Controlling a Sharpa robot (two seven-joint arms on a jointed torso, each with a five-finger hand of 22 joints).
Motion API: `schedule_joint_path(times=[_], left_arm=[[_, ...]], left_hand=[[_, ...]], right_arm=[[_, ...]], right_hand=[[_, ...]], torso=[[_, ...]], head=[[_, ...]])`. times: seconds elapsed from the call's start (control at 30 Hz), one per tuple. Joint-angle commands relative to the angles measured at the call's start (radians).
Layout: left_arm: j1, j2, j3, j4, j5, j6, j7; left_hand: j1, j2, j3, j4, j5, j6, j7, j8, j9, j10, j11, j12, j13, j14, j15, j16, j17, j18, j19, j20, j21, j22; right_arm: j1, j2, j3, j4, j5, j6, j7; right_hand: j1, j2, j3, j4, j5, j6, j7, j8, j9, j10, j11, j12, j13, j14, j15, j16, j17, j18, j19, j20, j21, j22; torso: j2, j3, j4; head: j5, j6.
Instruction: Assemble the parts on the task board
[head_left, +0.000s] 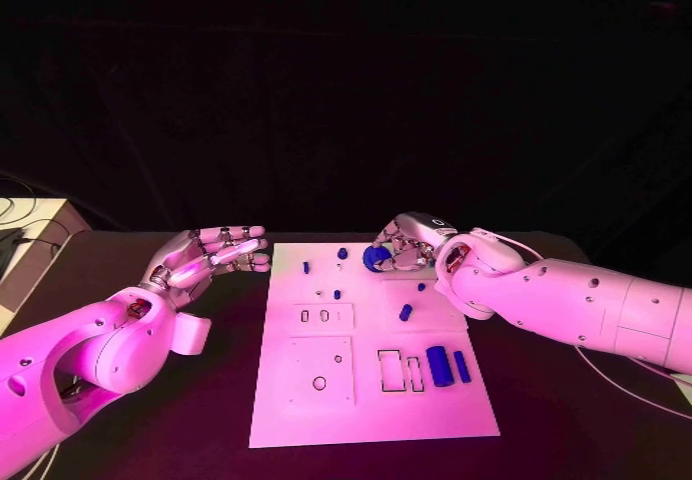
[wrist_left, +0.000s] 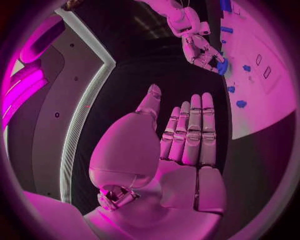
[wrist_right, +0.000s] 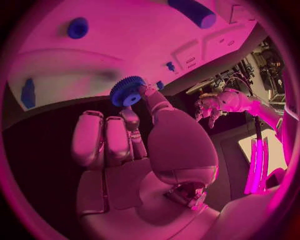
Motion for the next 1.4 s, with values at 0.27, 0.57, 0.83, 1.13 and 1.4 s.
schedule_joint_path(times=[0.27,0.57,0.83,1.13,1.4], left_arm=[[0.000,-0.003,0.002,0.001,-0.039,0.026,0.009],[0.000,-0.002,0.002,-0.001,-0.045,0.023,0.007],[0.000,0.002,0.002,-0.002,-0.046,0.027,0.003],[0.000,0.004,0.002,-0.002,-0.046,0.027,-0.002],[0.000,0.003,0.002,0.000,-0.046,0.026,-0.007]], left_hand=[[-0.001,-0.014,0.007,0.006,-0.001,0.005,-0.001,-0.005,-0.001,-0.002,0.005,-0.007,0.000,-0.061,0.017,-0.006,-0.024,-0.045,-0.074,0.023,-0.103,-0.001],[0.000,-0.016,0.011,0.010,-0.001,0.006,-0.001,-0.005,-0.001,-0.002,0.005,-0.007,0.000,-0.062,0.018,-0.006,-0.037,-0.041,-0.040,0.026,-0.167,0.002],[0.000,-0.015,0.011,0.011,-0.001,0.008,0.001,-0.005,-0.001,-0.001,0.005,-0.007,0.000,-0.059,0.017,-0.005,-0.037,-0.040,-0.028,0.024,-0.179,0.004],[0.002,-0.014,0.012,0.010,-0.001,0.004,0.004,-0.005,-0.001,-0.002,0.005,-0.007,0.000,-0.057,0.017,-0.005,-0.037,-0.040,-0.024,0.023,-0.183,0.004],[0.002,-0.014,0.012,0.010,-0.001,0.005,0.003,-0.005,-0.001,-0.002,0.005,-0.007,0.000,-0.056,0.017,-0.005,-0.037,-0.040,-0.023,0.023,-0.184,0.004]], right_arm=[[-0.002,0.080,0.000,-0.034,-0.041,-0.012,-0.027],[-0.009,0.142,0.000,-0.078,-0.076,-0.023,-0.049],[-0.023,0.177,0.000,-0.113,-0.083,-0.015,-0.050],[-0.030,0.189,-0.001,-0.118,-0.084,-0.009,-0.046],[-0.031,0.197,-0.002,-0.138,-0.080,-0.005,-0.047]], right_hand=[[-0.002,0.004,0.000,0.001,0.005,-0.002,0.012,0.000,0.000,-0.005,-0.004,-0.001,0.000,0.002,-0.001,0.005,0.001,-0.001,0.052,-0.004,0.001,0.161],[-0.004,0.005,0.001,0.001,0.006,-0.003,0.012,0.000,-0.001,-0.005,-0.003,-0.001,0.000,0.003,-0.001,0.005,0.002,-0.001,0.052,-0.004,0.002,0.161],[-0.002,0.005,0.002,0.000,0.006,-0.003,0.012,0.000,-0.001,-0.006,-0.003,-0.003,0.000,0.003,-0.001,0.005,0.002,-0.001,0.052,-0.003,0.001,0.161],[-0.004,0.005,0.001,0.000,0.005,-0.005,0.013,0.000,-0.001,-0.006,-0.003,-0.005,-0.001,0.003,-0.001,0.004,0.003,0.000,0.051,-0.003,0.000,0.160],[-0.005,0.005,0.001,0.001,0.004,-0.008,0.014,-0.001,-0.001,-0.008,-0.002,-0.006,0.000,0.003,0.000,0.002,0.003,0.000,0.051,-0.003,-0.002,0.160]], torso=[[-0.001,0.0002,0.0018],[0.002,0.0005,0.0005],[0.002,-0.0006,0.0015],[0.001,-0.0016,0.0019],[0.001,-0.0039,0.0046]], head=[[0.010,0.003],[0.017,0.008],[0.019,0.005],[0.029,-0.006],[0.029,-0.009]])
